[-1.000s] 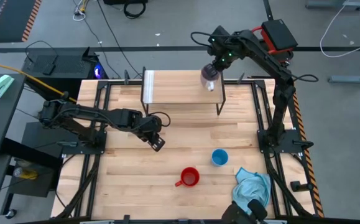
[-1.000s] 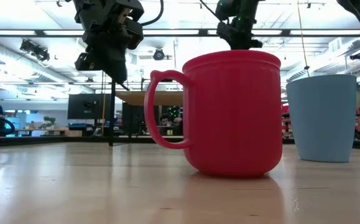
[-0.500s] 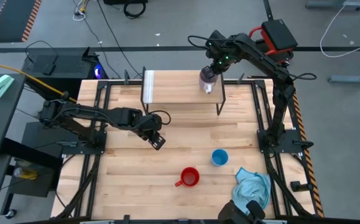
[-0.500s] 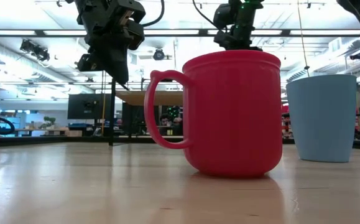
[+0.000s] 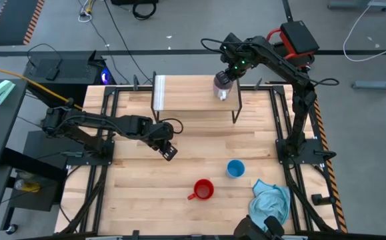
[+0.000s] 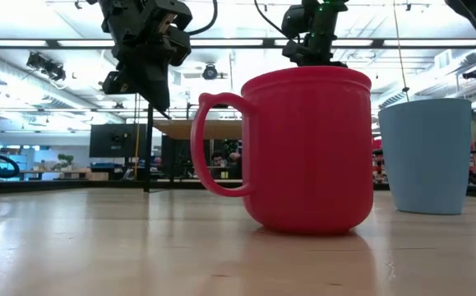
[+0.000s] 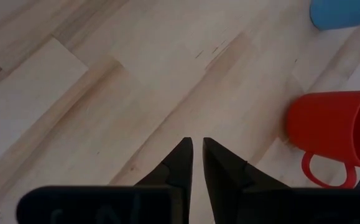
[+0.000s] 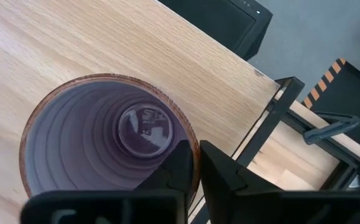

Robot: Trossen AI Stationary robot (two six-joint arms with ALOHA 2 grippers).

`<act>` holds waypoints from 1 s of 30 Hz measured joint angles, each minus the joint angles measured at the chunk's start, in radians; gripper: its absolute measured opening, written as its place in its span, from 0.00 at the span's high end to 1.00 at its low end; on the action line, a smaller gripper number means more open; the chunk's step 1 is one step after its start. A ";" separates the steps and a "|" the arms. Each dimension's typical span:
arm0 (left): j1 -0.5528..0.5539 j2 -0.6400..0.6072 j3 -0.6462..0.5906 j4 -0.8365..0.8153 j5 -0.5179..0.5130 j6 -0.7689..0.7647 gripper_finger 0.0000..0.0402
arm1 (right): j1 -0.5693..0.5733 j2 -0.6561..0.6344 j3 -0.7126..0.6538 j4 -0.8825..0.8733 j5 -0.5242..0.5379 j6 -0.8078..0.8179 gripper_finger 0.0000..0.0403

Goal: Stack small to large cups/mugs on shelf
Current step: Put the purple cup on the shelf, then put the blue cup on the shelf

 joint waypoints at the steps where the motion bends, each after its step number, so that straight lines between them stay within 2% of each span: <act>1: 0.000 0.000 0.000 0.000 0.000 0.000 0.89 | 0.000 0.000 0.000 0.000 -0.005 0.000 0.89; 9: 0.000 0.000 0.000 0.000 0.000 0.000 0.88 | 0.000 0.000 0.005 -0.002 -0.013 0.000 0.80; 19: 0.000 0.000 0.000 0.000 -0.004 0.006 0.89 | 0.000 -0.031 0.067 -0.009 -0.012 0.000 0.78; 25: 0.015 0.000 0.000 0.002 -0.017 0.030 0.89 | 0.023 -0.160 0.058 -0.100 -0.011 0.022 0.78; 30: 0.047 0.000 0.000 0.024 -0.018 0.069 0.90 | 0.140 -0.328 0.053 -0.105 -0.019 0.116 0.78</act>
